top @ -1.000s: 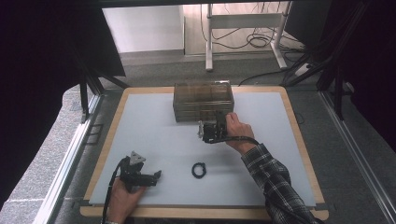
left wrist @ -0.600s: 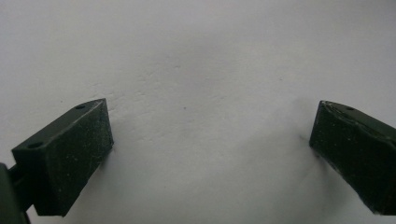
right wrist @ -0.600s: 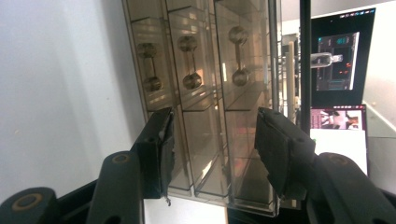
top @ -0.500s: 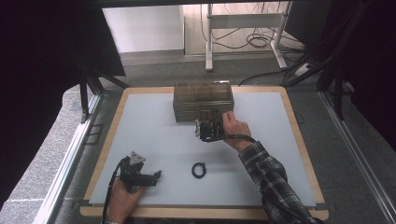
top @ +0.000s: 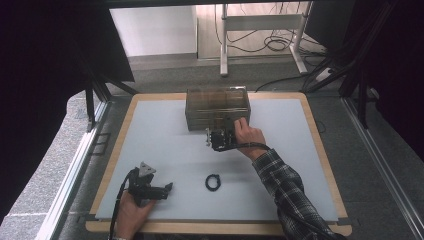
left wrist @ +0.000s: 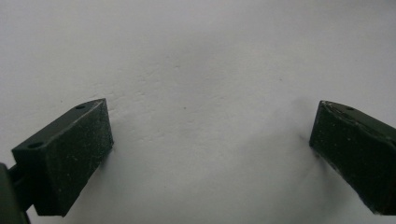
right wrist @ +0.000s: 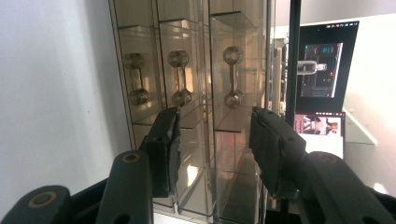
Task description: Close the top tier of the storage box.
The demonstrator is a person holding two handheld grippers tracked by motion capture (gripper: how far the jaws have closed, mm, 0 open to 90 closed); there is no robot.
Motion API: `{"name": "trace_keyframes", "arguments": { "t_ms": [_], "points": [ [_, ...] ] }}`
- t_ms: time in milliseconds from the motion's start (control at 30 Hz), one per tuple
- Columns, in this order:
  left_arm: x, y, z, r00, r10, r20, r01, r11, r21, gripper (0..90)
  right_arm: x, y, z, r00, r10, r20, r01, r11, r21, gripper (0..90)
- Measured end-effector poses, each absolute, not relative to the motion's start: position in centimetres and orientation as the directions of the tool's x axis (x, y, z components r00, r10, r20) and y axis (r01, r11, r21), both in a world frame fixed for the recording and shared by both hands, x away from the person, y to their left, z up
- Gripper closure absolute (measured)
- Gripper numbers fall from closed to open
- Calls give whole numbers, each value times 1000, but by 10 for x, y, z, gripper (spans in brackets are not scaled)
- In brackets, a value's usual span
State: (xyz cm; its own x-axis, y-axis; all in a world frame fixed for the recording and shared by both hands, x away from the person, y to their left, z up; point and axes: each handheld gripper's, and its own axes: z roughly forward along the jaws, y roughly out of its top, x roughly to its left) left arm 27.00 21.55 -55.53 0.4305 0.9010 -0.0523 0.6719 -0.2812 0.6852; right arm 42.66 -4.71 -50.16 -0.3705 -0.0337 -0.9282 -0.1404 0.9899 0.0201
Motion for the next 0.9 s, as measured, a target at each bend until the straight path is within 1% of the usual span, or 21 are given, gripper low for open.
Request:
{"name": "trace_keyframes", "arguments": {
  "t_ms": [200,233,500,533,600,700,800,900],
  "points": [
    [270,215,-555,431,901,-52,672,-281,685,0,429,-45,-504,-359,-41,-932,-133,991,8,570],
    [270,215,-555,430,901,-53,672,-281,685,0,430,-44,-504,-351,-41,-935,-132,991,6,591],
    [270,215,-555,430,901,-53,672,-281,685,0,433,-40,-505,-328,-41,-944,-132,991,2,630],
    [270,215,-555,431,901,-52,672,-281,685,0,435,-40,-507,-306,-44,-951,-137,991,-2,649],
    [270,215,-555,430,901,-53,672,-281,685,0,437,-40,-507,-318,-52,-947,-132,991,-10,663],
    [270,215,-555,431,901,-53,672,-281,685,0,438,-39,-507,-302,-56,-952,-120,993,-21,686],
    [270,215,-555,430,901,-53,672,-281,685,0,439,-39,-508,-299,-50,-953,-128,992,-11,710],
    [270,215,-555,430,901,-53,672,-281,685,0,439,-39,-508,-288,-53,-956,-134,991,-14,753]
  ]
}}
